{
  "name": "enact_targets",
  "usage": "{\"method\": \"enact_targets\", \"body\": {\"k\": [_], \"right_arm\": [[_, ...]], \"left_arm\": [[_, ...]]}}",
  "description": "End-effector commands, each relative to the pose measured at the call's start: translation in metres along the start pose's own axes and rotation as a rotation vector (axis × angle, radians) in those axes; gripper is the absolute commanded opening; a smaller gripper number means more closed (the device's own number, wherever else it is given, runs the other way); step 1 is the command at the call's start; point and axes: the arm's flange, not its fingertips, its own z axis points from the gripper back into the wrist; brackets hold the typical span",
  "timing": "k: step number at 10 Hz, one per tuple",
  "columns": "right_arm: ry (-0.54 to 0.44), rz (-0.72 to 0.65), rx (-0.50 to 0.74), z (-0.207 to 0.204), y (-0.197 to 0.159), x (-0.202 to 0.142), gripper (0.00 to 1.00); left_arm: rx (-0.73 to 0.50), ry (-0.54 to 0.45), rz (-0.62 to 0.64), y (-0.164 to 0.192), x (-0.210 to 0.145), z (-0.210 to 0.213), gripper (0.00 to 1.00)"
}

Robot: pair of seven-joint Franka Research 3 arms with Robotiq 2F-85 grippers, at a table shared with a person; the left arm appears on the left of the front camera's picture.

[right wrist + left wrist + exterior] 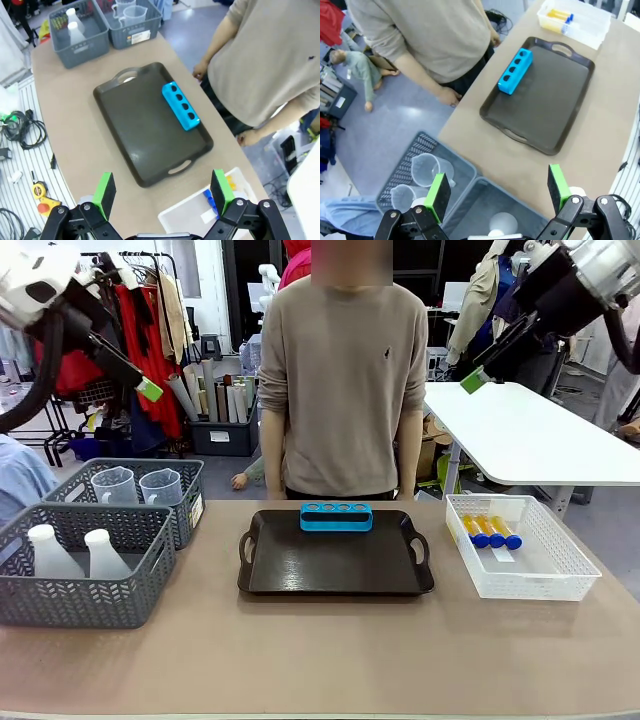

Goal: Prepare the laboratory tools.
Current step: Pick up one Large Measuring Cup and place it on the Handle tray.

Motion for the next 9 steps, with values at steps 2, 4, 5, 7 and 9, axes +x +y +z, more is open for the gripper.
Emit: {"method": "enact_targets", "body": {"k": [2,4,5,7,9], "right_arm": [[-0.041,0.033,0.032,0.004,-0.018,-0.010,1.00],[-0.067,0.033,0.042,0.007,-0.036,-0.026,1.00],[-0.086,0.037,0.041,0.010,-0.039,-0.030,1.00],[-0.113,0.025,0.033,0.021,-0.049,-0.036,1.00],[-0.132,0.006,0.037,0.027,-0.055,-0.040,1.00]], "left_arm": [[0.011,-0.076,0.003,0.006,-0.006,0.014,1.00],[-0.003,-0.080,-0.013,0.005,0.003,0.017,1.00],[-0.003,-0.081,-0.016,0.006,0.004,0.019,1.00],[-0.013,-0.089,-0.018,0.002,0.005,0.017,1.00],[-0.012,-0.084,-0.023,0.002,0.004,0.014,1.00]]}}
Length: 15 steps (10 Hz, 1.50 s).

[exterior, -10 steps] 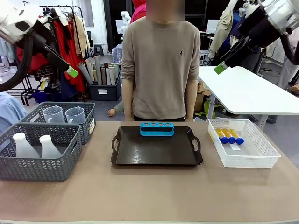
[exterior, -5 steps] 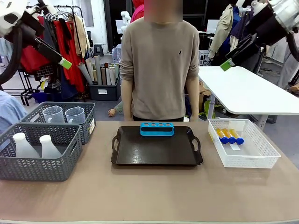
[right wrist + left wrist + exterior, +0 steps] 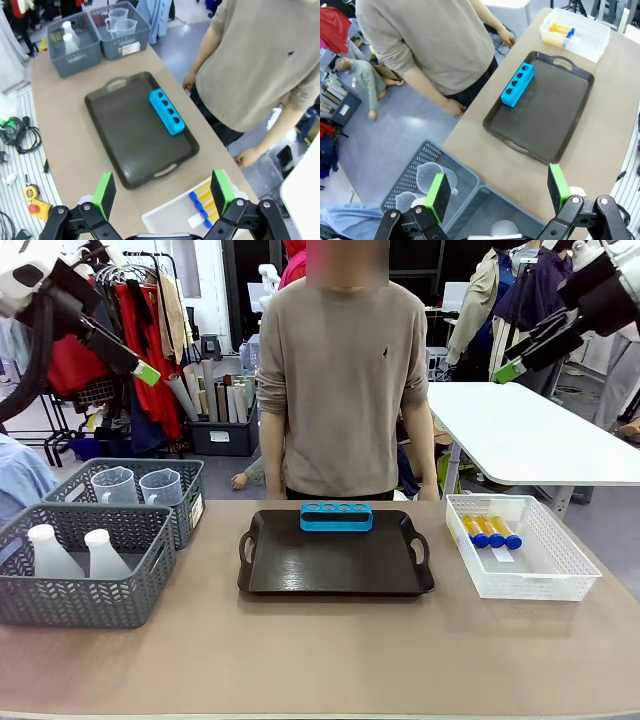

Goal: Prepare the laboratory tools.
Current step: Pick up one Large Measuring Cup and place it on the Handle tray.

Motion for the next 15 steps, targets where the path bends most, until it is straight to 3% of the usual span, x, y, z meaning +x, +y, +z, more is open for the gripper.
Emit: {"method": "enact_targets", "body": {"k": [1,2,15], "right_arm": [[-0.046,-0.041,-0.041,-0.0043,-0.0041,0.0014,1.00],[0.000,0.000,0.000,0.0000,0.0000,0.0000,1.00],[0.000,0.000,0.000,0.0000,0.0000,0.0000,1.00]], "left_arm": [[0.002,0.000,0.001,0.0001,0.0000,0.0011,1.00],[0.002,0.000,0.001,0.0001,0.0000,0.0011,1.00],[0.002,0.000,0.001,0.0001,0.0000,0.0011,1.00]]}}
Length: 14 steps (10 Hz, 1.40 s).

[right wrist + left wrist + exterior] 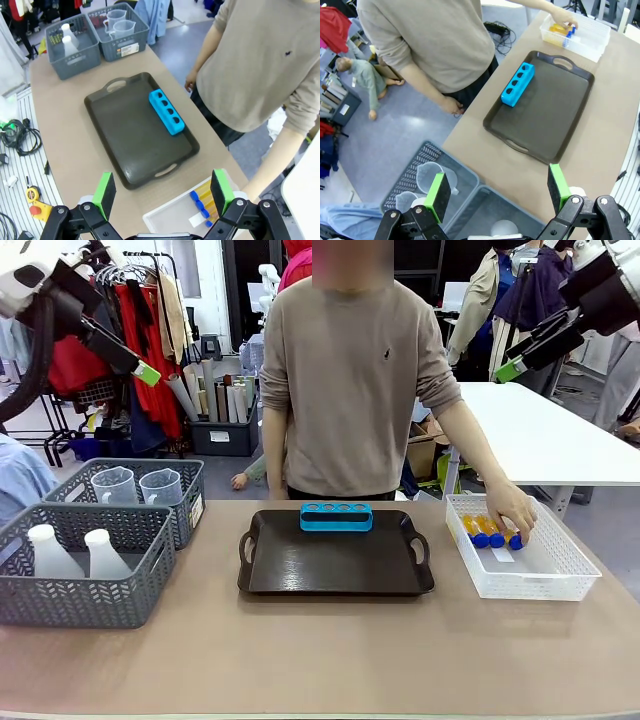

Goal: Prepare the laboratory tools.
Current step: Pick up one Large Measuring Cup and place it on the Handle tray.

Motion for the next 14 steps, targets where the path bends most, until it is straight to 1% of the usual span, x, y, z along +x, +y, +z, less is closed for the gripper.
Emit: {"method": "enact_targets", "body": {"k": [1,2,4,5,6,7,8,9,10,12,13,14], "right_arm": [[-0.004,0.012,0.004,0.000,0.000,0.000,1.00],[-0.004,0.012,0.004,0.000,0.000,0.000,1.00],[-0.004,0.012,0.004,0.000,0.000,0.000,1.00],[-0.004,0.012,0.004,0.000,0.000,0.000,1.00],[-0.004,0.012,0.004,0.000,0.000,0.000,1.00],[-0.004,0.012,0.004,0.000,0.000,0.000,1.00],[-0.004,0.012,0.004,0.000,0.000,0.000,1.00],[-0.004,0.012,0.004,0.000,0.000,0.000,1.00],[-0.004,0.012,0.004,0.000,0.000,0.000,1.00],[-0.004,0.012,0.004,0.000,0.000,0.000,1.00],[-0.004,0.012,0.004,0.000,0.000,0.000,1.00],[-0.004,0.012,0.004,0.000,0.000,0.000,1.00]], "left_arm": [[0.001,-0.002,0.001,0.000,0.000,0.001,1.00],[0.000,0.000,0.000,0.000,0.000,0.000,1.00],[0.035,0.182,-0.001,0.013,0.008,0.003,1.00],[0.057,0.244,0.002,0.019,0.010,0.003,1.00],[0.136,0.315,-0.004,0.027,0.013,0.003,1.00],[0.183,0.375,0.010,0.030,0.014,0.002,1.00],[0.238,0.439,0.023,0.042,0.010,-0.001,1.00],[0.248,0.506,0.044,0.059,0.001,-0.005,1.00],[0.309,0.547,0.082,0.067,-0.009,-0.012,1.00],[0.350,0.602,0.153,0.088,-0.032,-0.022,1.00],[0.336,0.560,0.212,0.093,-0.036,-0.025,1.00],[0.261,0.492,0.217,0.093,-0.031,-0.024,1.00]]}}
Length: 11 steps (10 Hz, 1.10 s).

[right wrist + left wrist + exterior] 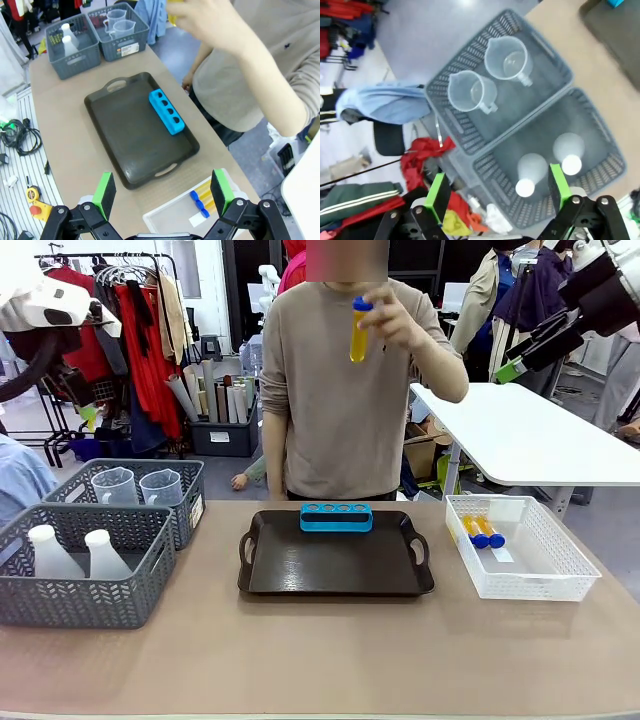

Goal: Prepare the laboratory tools.
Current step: Pick up one Large Measuring Cup and place it on the Handle tray.

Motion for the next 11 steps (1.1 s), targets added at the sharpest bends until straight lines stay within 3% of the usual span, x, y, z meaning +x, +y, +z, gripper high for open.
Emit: {"method": "enact_targets", "body": {"k": [1,4,5,6,9,11], "right_arm": [[-0.005,0.012,0.004,0.000,0.000,0.000,1.00],[-0.005,0.012,0.004,0.000,0.000,0.000,1.00],[-0.005,0.012,0.004,0.000,0.000,0.000,1.00],[-0.005,0.012,0.004,0.000,0.000,0.000,1.00],[-0.005,0.012,0.004,0.000,0.000,0.000,1.00],[-0.005,0.012,0.004,0.000,0.000,0.000,1.00]], "left_arm": [[0.034,0.017,-0.031,-0.001,-0.002,0.004,1.00],[0.006,0.003,-0.008,-0.001,0.001,0.001,1.00],[0.012,0.117,0.153,0.012,0.001,-0.032,1.00],[0.008,0.165,0.233,0.020,-0.002,-0.058,1.00],[-0.037,0.222,0.412,0.037,-0.013,-0.114,1.00],[-0.068,0.198,0.418,0.053,-0.021,-0.153,1.00]]}}
